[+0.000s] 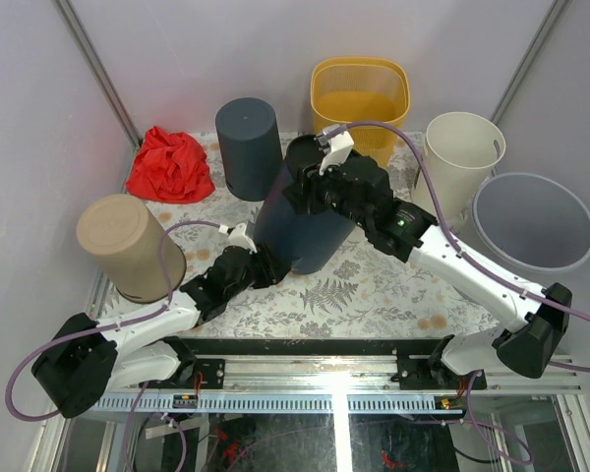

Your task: Turn the large container upside down

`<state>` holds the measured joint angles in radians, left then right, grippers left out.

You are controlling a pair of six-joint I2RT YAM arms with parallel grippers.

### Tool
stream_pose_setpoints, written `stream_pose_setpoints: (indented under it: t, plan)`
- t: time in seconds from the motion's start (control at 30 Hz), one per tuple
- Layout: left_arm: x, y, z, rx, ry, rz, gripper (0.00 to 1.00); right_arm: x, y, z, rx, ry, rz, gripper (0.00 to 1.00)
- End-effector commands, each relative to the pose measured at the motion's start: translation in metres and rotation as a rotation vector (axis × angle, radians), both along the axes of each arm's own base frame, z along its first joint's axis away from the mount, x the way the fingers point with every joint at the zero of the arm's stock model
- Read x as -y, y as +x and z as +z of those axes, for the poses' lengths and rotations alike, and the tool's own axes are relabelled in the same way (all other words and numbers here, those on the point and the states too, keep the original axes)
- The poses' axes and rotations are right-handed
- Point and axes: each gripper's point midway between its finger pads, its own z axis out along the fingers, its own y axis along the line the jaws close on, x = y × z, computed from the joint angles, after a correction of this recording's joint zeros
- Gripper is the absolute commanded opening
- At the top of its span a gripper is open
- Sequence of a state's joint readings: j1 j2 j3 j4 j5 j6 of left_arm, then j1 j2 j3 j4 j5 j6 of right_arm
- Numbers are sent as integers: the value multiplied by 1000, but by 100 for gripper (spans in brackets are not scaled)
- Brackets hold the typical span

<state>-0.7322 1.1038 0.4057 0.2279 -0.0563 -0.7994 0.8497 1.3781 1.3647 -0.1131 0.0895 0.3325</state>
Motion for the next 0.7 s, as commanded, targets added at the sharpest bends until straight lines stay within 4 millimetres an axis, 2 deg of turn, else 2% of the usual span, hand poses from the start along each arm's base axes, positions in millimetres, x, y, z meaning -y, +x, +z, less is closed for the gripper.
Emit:
stream_pose_setpoints:
  t: [0.0,0.4,0.67]
  plan:
    - [19,23,98,264,-240,18,41,-26,-21,-12,-60,-6,92,61]
    - [12,22,97,272,-221,34,41,-41,-23,-19,-75,-3,116,61]
    - [10,22,100,275,-208,40,42,-37,-23,-15,-67,1,99,62]
